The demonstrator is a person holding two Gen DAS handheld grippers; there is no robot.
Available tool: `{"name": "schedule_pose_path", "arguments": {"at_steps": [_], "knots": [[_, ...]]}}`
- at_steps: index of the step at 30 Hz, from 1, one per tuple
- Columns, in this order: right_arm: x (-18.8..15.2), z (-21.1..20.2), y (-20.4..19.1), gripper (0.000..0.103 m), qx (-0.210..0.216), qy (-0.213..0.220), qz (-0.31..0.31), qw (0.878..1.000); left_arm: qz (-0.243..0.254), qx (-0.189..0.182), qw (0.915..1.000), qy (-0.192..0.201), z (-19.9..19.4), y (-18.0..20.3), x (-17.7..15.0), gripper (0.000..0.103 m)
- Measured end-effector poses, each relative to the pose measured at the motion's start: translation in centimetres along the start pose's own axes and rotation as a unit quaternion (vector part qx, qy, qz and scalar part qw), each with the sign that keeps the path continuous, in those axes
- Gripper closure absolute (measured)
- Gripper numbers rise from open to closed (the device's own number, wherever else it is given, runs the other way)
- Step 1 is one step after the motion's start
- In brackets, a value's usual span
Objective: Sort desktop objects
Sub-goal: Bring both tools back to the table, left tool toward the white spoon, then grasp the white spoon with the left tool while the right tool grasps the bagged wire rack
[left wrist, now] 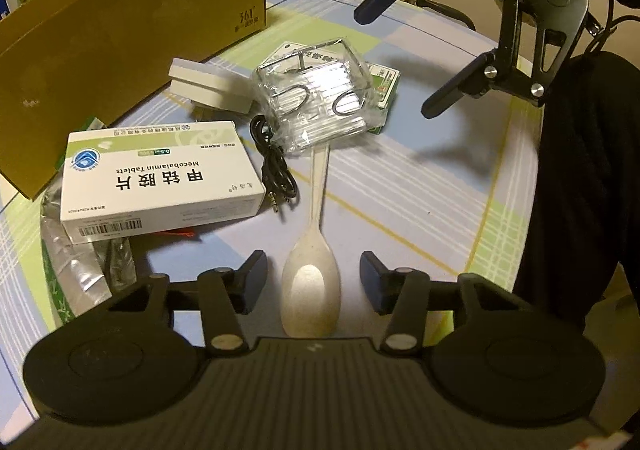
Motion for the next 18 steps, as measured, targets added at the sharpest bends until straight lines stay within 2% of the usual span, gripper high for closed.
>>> {"name": "schedule_pose_path", "arguments": {"at_steps": [8,13,18], "knots": [[0.3,0.4,0.6,0.018,-0.003,0.007,0.014,1.0,-0.009,-0.015,0.9998,0.006,0.8,-0.1,0.7,0.059],[0.6,0.5,1.0,0.019,-0.008,0.01,0.021,1.0,-0.01,-0.019,0.9997,0.008,1.4,0.1,1.6,0.068],[0.5,0.8,1.1,0.022,-0.008,0.01,0.025,1.0,-0.005,-0.018,0.9998,0.005,1.7,0.4,2.1,0.082]]}}
Point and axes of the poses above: each gripper's, at about its wrist camera, not at the fingertips, and z roughly the way its jaws point, y to its right, x to its top, the point moved 6 cm from there along z, roughly the way its jaws point, and after that the axes turned 8 degrees about -z, right-handed, at the moved point
